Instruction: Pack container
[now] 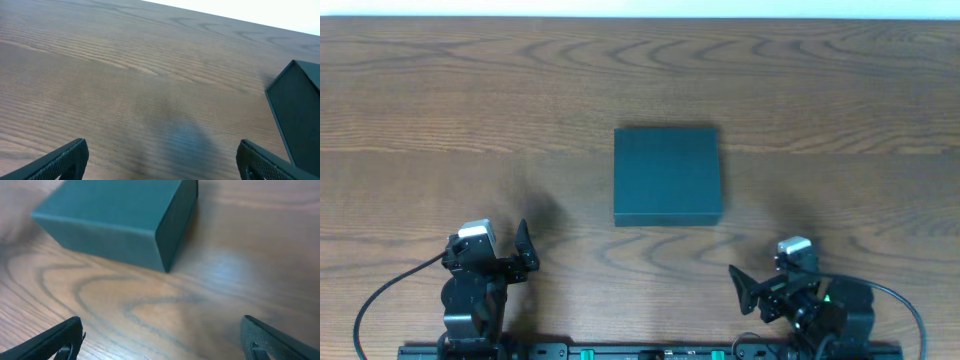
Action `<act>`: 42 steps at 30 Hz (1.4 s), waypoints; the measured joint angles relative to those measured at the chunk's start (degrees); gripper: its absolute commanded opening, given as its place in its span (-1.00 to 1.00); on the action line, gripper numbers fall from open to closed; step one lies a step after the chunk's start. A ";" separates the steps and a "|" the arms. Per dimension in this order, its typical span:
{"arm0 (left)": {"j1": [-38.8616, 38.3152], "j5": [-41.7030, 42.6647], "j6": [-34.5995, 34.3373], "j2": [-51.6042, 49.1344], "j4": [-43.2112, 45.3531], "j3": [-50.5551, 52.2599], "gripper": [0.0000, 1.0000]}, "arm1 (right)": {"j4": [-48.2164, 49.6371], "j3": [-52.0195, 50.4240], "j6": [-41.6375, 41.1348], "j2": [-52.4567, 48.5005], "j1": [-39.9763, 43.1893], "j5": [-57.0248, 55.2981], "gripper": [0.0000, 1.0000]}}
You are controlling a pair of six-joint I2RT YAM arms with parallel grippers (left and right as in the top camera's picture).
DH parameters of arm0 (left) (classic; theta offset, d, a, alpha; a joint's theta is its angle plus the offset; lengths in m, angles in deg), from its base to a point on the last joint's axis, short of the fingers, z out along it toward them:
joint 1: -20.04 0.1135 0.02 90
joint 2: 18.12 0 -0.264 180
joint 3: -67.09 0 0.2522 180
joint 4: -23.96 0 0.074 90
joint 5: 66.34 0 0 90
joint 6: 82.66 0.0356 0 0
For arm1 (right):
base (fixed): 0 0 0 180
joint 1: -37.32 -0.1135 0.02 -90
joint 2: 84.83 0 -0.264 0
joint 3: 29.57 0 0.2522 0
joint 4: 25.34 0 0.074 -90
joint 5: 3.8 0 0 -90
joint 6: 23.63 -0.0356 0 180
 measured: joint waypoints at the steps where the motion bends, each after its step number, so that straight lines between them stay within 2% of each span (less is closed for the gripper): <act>1: 0.00 0.00 0.00 0.00 0.00 0.00 0.91 | 0.31 -0.68 0.00 0.00 -0.52 -0.04 0.98; 8: 0.00 0.00 0.00 0.00 0.00 0.00 0.91 | 1.55 -2.58 0.00 0.00 -2.97 -0.09 0.98; 42: 0.00 0.00 0.00 0.00 0.00 0.00 0.91 | 1.66 -2.58 0.00 0.00 -2.97 -0.11 0.98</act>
